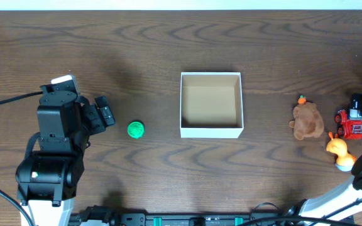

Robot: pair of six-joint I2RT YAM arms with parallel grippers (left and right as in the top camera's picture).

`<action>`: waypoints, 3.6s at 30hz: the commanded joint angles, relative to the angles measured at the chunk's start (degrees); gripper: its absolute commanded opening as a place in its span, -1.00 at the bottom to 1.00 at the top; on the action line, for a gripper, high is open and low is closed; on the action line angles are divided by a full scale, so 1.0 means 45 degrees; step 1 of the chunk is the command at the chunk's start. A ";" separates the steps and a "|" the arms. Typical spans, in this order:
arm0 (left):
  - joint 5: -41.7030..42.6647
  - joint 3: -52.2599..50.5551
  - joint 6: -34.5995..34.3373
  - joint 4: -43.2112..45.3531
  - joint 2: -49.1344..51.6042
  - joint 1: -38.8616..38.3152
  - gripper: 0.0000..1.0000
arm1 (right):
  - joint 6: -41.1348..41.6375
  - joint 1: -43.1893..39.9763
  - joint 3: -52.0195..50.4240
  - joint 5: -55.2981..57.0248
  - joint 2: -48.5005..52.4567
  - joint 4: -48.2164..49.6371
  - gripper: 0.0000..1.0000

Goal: Pack container
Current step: 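Move the right gripper over the red fire truck and grasp it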

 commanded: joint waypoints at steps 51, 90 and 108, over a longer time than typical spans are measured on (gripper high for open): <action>-0.0151 0.0253 -0.0170 -0.0019 0.0117 0.0053 0.96 | 0.0447 -0.0044 -0.1020 -0.0398 0.0879 0.1180 0.35; -0.0151 0.0253 -0.0170 -0.0029 0.0325 0.0053 0.96 | 0.1020 0.0209 -0.0646 -0.0398 0.0452 0.1025 -0.30; -0.0151 0.0253 -0.0165 -0.0029 0.0325 0.0053 0.96 | 0.1860 0.0282 -0.0617 -0.0393 -0.0272 0.1243 -0.97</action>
